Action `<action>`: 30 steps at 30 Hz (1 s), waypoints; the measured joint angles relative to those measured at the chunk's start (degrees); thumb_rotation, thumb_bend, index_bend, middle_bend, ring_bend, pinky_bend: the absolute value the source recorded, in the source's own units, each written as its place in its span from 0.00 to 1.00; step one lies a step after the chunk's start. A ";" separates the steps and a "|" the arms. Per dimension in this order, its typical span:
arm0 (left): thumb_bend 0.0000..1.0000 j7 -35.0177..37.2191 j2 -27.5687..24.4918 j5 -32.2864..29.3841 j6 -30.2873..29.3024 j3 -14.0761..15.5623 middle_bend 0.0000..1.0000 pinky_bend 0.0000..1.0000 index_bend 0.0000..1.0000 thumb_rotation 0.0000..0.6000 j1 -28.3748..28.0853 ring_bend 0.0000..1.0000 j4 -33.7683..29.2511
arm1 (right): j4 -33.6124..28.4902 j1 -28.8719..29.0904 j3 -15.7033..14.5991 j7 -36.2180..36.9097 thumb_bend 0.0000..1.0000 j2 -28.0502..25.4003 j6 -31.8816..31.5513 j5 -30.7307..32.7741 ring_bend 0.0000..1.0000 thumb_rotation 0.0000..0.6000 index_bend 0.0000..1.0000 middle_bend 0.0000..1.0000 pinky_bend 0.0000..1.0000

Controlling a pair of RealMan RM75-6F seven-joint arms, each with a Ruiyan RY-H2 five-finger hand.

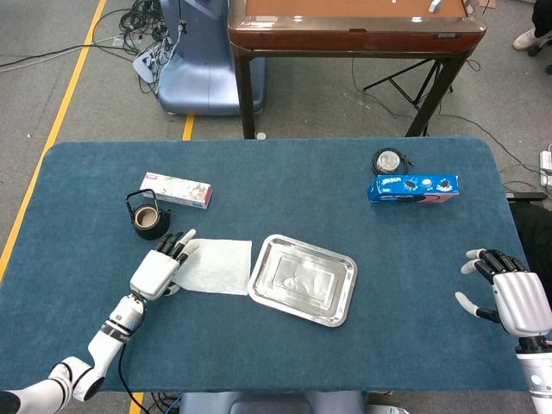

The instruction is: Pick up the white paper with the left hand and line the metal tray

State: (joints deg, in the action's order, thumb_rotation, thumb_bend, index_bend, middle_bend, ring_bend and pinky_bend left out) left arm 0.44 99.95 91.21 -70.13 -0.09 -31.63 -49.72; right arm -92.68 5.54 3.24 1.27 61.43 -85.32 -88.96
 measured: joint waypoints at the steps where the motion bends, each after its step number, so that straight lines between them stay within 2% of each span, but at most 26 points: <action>1: 0.04 0.01 0.04 0.01 -0.11 -0.03 0.00 0.10 0.15 1.00 0.00 0.00 0.00 | 0.01 0.00 -0.01 0.00 0.20 0.01 0.03 0.01 0.24 1.00 0.45 0.32 0.31; 17: 0.18 0.29 0.18 -0.31 -1.05 -0.54 0.00 0.11 0.19 1.00 0.14 0.00 -0.70 | 0.07 0.12 0.02 0.08 0.20 -0.01 0.36 0.26 0.24 1.00 0.45 0.32 0.31; 30: 0.18 2.56 -0.06 1.09 -3.88 -0.43 0.00 0.12 0.21 1.00 0.25 0.00 -1.16 | 0.07 0.13 -0.02 0.05 0.20 -0.01 0.41 0.25 0.24 1.00 0.45 0.32 0.31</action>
State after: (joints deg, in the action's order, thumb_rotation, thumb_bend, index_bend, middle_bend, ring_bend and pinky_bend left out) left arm 2.99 99.89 92.30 -74.01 -0.51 -31.39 -50.88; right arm -92.61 5.67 3.21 1.33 61.43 -84.91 -88.71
